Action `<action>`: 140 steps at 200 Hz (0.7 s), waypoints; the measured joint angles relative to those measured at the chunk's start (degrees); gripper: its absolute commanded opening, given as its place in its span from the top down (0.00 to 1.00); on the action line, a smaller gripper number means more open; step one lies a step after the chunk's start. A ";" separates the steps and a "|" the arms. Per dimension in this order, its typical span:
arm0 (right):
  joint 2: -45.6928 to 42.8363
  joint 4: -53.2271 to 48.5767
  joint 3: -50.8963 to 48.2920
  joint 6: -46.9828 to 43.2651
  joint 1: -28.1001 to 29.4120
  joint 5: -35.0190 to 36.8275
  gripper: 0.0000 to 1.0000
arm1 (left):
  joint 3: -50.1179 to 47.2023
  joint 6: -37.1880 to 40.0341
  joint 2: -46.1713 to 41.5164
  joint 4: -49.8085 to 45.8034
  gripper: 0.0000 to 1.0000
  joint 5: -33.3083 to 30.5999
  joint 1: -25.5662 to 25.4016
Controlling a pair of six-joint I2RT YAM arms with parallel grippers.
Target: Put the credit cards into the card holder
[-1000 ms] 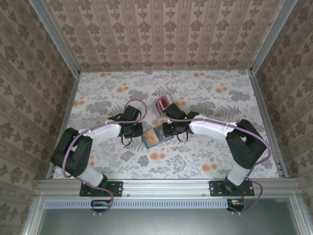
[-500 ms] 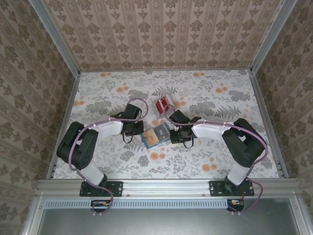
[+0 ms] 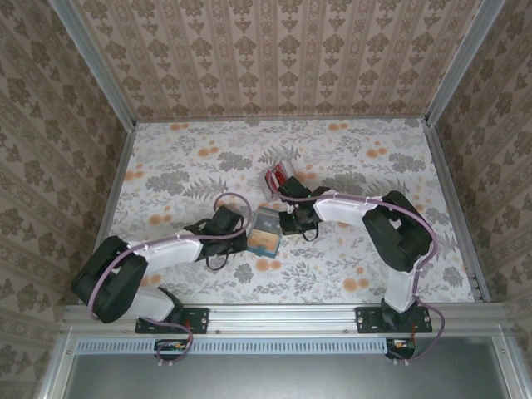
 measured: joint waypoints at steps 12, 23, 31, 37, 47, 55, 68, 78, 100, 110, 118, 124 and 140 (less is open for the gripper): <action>1.20 0.07 1.46 -0.55 0.00 -0.57 0.88 | -0.90 -1.77 -1.33 -0.44 0.95 -0.24 -2.05; 2.14 0.07 2.64 -0.87 0.00 -1.09 0.88 | -1.55 -3.41 -2.16 -0.57 0.95 -0.50 -3.74; 2.75 -0.07 3.52 -1.11 0.04 -1.36 0.88 | -1.77 -4.50 -2.40 -0.55 0.95 -1.01 -4.85; 3.21 -0.11 4.11 -1.25 0.09 -1.49 0.88 | -1.86 -5.25 -2.47 -0.52 0.95 -1.42 -5.62; 3.93 -0.07 5.11 -1.33 0.22 -1.70 0.88 | -1.86 -6.47 -2.45 -0.42 0.95 -2.36 -6.93; 4.37 0.02 5.73 -1.46 0.44 -1.77 0.88 | -1.84 -7.43 -2.40 -0.33 0.95 -2.97 -8.09; 4.72 0.42 6.21 -1.70 0.72 -1.75 0.88 | -1.60 -8.72 -1.92 -0.15 0.95 -4.42 -10.03; 4.83 0.94 6.32 -1.92 0.83 -1.68 0.88 | -1.07 -9.51 -1.38 -0.42 0.95 -5.51 -11.17; 4.83 1.25 6.32 -2.54 0.85 -1.66 0.88 | 0.74 -10.58 0.09 -1.68 0.95 -6.64 -13.55; 4.81 1.25 6.32 -2.78 0.79 -1.66 0.88 | 1.68 -10.71 0.63 -2.58 0.95 -6.29 -14.56; 4.74 1.22 6.32 -2.97 0.61 -1.66 0.87 | 2.38 -10.69 0.70 -3.89 0.95 -6.03 -15.15; 4.59 1.20 6.32 -3.17 0.42 -1.57 0.87 | 2.91 -10.69 0.57 -5.09 0.95 -6.01 -15.45; 3.56 0.98 6.27 -3.93 -0.07 -1.09 0.86 | 4.02 -10.45 -0.59 -8.28 0.93 -6.56 -15.32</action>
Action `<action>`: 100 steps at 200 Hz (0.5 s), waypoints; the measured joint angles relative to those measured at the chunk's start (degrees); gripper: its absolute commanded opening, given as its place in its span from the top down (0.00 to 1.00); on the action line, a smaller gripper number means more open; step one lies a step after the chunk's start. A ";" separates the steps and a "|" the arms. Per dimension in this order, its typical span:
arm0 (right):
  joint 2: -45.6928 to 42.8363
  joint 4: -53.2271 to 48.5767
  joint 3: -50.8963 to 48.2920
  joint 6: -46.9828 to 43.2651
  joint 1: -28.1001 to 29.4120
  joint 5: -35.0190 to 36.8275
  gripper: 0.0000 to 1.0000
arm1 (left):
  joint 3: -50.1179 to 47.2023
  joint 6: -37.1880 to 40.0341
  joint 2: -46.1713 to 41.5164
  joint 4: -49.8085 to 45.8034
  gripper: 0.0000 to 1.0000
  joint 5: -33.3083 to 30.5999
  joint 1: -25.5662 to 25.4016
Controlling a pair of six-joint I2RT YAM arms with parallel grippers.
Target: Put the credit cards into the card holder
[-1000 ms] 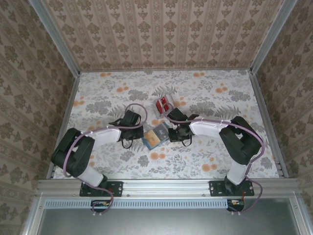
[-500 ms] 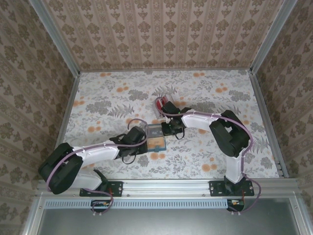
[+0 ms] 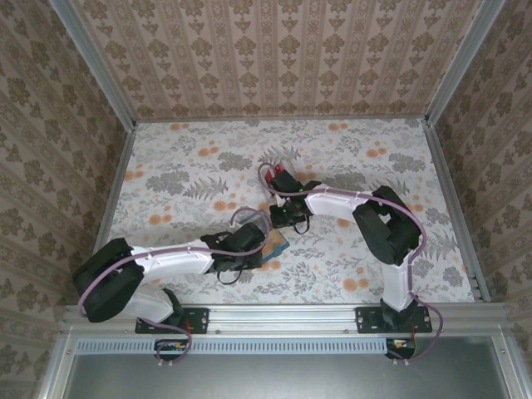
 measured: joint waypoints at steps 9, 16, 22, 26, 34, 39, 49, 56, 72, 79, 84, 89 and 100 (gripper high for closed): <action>-1.05 -0.15 -0.04 -0.31 -0.50 0.15 0.86 | 0.33 0.35 -1.66 -1.55 0.92 -0.39 0.52; -2.23 -0.33 -0.09 -0.46 -1.05 0.31 0.86 | 0.52 0.74 -3.23 -2.82 0.91 -0.55 1.11; -3.41 -0.44 -0.13 -0.68 -1.62 0.50 0.85 | 0.70 1.09 -4.57 -3.67 0.91 -0.55 1.79; -4.15 -0.48 -0.17 -0.87 -1.97 0.61 0.85 | 0.81 1.51 -5.49 -4.07 0.90 -0.61 2.38; -5.75 -0.50 -0.20 -1.29 -2.82 0.76 0.85 | 1.05 2.01 -7.32 -4.81 0.89 -0.72 3.87; -6.71 -0.52 -0.20 -1.44 -3.37 0.85 0.85 | 1.18 2.60 -8.41 -5.07 0.88 -0.74 4.92; -8.66 -0.55 -0.20 -1.66 -4.50 1.09 0.83 | 1.38 3.45 -10.25 -5.53 0.87 -0.70 7.08; -9.79 -0.55 -0.20 -1.81 -5.29 1.22 0.81 | 1.53 4.17 -11.47 -5.70 0.85 -0.57 9.03; -11.67 -0.52 -0.20 -1.88 -7.37 1.38 0.80 | 2.05 5.90 -13.05 -5.68 0.84 0.46 13.94; -12.02 -0.48 -0.17 -1.88 -8.28 1.38 0.79 | 2.29 6.54 -13.31 -5.44 0.84 1.07 16.02; -12.13 -0.44 -0.17 -1.88 -8.83 1.38 0.78 | 2.51 6.97 -13.35 -5.27 0.84 1.51 17.49; -12.15 -0.44 -0.13 -1.88 -9.57 1.36 0.78 | 2.75 7.37 -13.33 -5.20 0.83 1.90 18.71; -12.04 -0.50 0.00 -1.86 -10.84 1.31 0.78 | 3.48 8.31 -12.96 -4.79 0.83 3.21 21.35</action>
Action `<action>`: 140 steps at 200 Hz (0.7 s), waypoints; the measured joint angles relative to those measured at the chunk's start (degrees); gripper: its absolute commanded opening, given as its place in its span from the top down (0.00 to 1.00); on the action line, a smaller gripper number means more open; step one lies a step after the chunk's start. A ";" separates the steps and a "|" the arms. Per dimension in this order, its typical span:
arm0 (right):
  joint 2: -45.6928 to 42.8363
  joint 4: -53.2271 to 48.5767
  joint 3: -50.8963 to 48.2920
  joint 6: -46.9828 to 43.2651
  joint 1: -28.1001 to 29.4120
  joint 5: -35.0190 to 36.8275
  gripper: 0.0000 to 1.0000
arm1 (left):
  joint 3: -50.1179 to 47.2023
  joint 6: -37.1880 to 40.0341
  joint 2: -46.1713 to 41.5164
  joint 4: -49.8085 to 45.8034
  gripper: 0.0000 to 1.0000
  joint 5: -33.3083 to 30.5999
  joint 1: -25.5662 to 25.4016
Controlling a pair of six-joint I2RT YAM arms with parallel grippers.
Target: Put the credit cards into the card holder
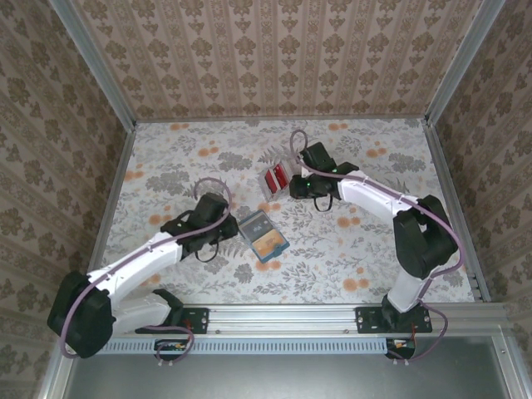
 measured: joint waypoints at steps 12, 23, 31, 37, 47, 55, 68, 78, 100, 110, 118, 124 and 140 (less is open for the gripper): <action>0.37 -0.35 0.74 0.00 -1.18 -0.13 0.78 | 1.38 1.11 1.16 0.50 0.83 1.73 2.36; 1.16 -0.61 2.21 0.00 -2.03 -0.22 0.78 | 3.30 2.10 3.10 1.07 0.84 3.32 4.11; 2.05 -0.57 3.50 0.00 -2.56 -0.24 0.77 | 4.70 2.69 4.90 1.86 0.84 4.57 5.22; 2.71 -0.55 4.46 0.00 -2.84 -0.31 0.77 | 5.70 3.06 6.08 2.43 0.84 5.51 5.90; 4.00 -0.57 6.14 -0.02 -3.17 -0.52 0.77 | 7.37 3.72 8.39 3.45 0.84 7.06 6.95; 5.03 -0.59 7.32 -0.02 -3.43 -0.66 0.77 | 8.52 4.07 10.16 4.35 0.84 8.11 7.58; 6.67 -0.94 9.09 -0.07 -3.78 -0.87 0.76 | 10.16 4.57 13.14 5.77 0.84 9.77 8.35; 7.98 -1.22 10.51 -0.17 -3.98 -1.05 0.75 | 11.54 4.81 15.58 6.54 0.84 10.88 8.74; 11.06 -2.54 13.94 -0.79 -4.15 -1.49 0.74 | 14.60 5.16 21.03 8.50 0.82 13.25 9.09; 12.37 -3.08 15.65 -1.05 -4.15 -1.55 0.73 | 16.26 5.18 23.37 9.25 0.82 14.21 9.14; 13.42 -3.30 16.85 -1.22 -4.15 -1.73 0.71 | 17.73 5.20 25.42 9.94 0.81 14.93 9.14; 14.03 -3.58 17.57 -1.31 -4.15 -1.92 0.70 | 18.91 5.20 26.88 10.43 0.80 15.52 9.11; 15.69 -4.83 19.78 -1.49 -4.15 -2.78 0.69 | 21.99 5.22 30.56 11.39 0.78 16.79 9.14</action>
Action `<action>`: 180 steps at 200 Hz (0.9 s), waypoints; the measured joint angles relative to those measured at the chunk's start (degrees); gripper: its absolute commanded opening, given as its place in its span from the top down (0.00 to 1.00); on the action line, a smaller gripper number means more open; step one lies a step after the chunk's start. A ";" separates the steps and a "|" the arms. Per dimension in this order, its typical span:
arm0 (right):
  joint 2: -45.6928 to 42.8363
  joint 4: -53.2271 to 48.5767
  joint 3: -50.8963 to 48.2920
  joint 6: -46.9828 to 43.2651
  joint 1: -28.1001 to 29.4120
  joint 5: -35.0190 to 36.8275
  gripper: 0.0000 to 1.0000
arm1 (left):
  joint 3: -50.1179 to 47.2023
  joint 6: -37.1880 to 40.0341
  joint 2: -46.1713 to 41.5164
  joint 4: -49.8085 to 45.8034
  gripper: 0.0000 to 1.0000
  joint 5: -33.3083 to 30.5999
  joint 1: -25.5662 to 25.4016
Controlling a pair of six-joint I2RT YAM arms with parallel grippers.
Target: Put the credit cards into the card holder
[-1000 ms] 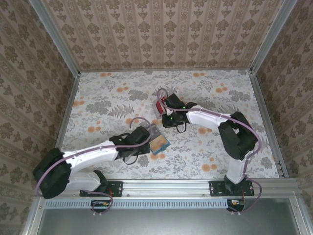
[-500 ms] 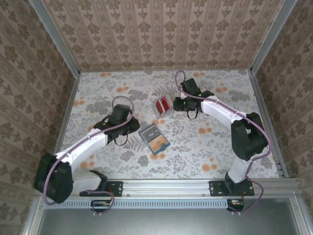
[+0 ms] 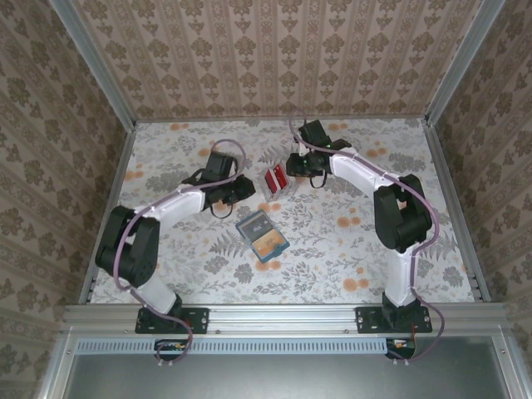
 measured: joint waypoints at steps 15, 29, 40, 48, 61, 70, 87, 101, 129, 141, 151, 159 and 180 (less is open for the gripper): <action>1.49 -1.05 2.03 -0.02 0.00 -0.61 0.69 | 2.62 0.02 3.15 0.98 0.76 1.20 0.09; 2.62 -1.99 3.45 -0.07 0.00 -1.05 0.68 | 4.63 0.04 5.75 1.68 0.75 2.25 0.20; 3.58 -2.82 4.68 -0.33 0.00 -1.09 0.67 | 6.10 0.20 7.85 2.10 0.75 2.93 0.20; 4.13 -3.23 5.38 -0.59 0.00 -1.09 0.67 | 7.06 0.22 9.29 2.27 0.74 3.43 0.20; 4.92 -3.80 6.12 -0.92 0.00 -1.09 0.66 | 8.24 0.20 11.54 2.67 0.74 4.24 0.20; 5.40 -4.20 6.51 -1.09 0.00 -1.09 0.65 | 8.55 0.20 12.79 3.13 0.73 4.72 0.20; 6.25 -5.05 7.37 -1.27 0.00 -1.09 0.64 | 8.57 0.20 14.49 3.56 0.73 5.46 0.20; 7.04 -5.68 8.44 -1.40 0.02 -1.07 0.63 | 8.59 0.17 15.47 3.80 0.73 5.90 0.20; 8.15 -6.21 9.75 -1.73 0.02 -1.07 0.62 | 8.70 0.17 16.46 4.37 0.73 6.49 0.17; 8.17 -6.43 9.90 -1.77 0.02 -1.07 0.62 | 8.87 0.17 16.46 4.55 0.72 6.67 0.17; 8.17 -6.69 10.10 -1.97 0.02 -1.07 0.62 | 9.22 0.17 16.46 4.57 0.72 6.80 0.13; 8.17 -6.86 10.12 -2.16 0.02 -1.07 0.62 | 9.44 0.17 16.48 4.59 0.72 6.82 0.13; 8.17 -7.04 10.12 -2.54 0.02 -1.07 0.62 | 9.88 0.17 16.94 4.72 0.72 6.97 0.13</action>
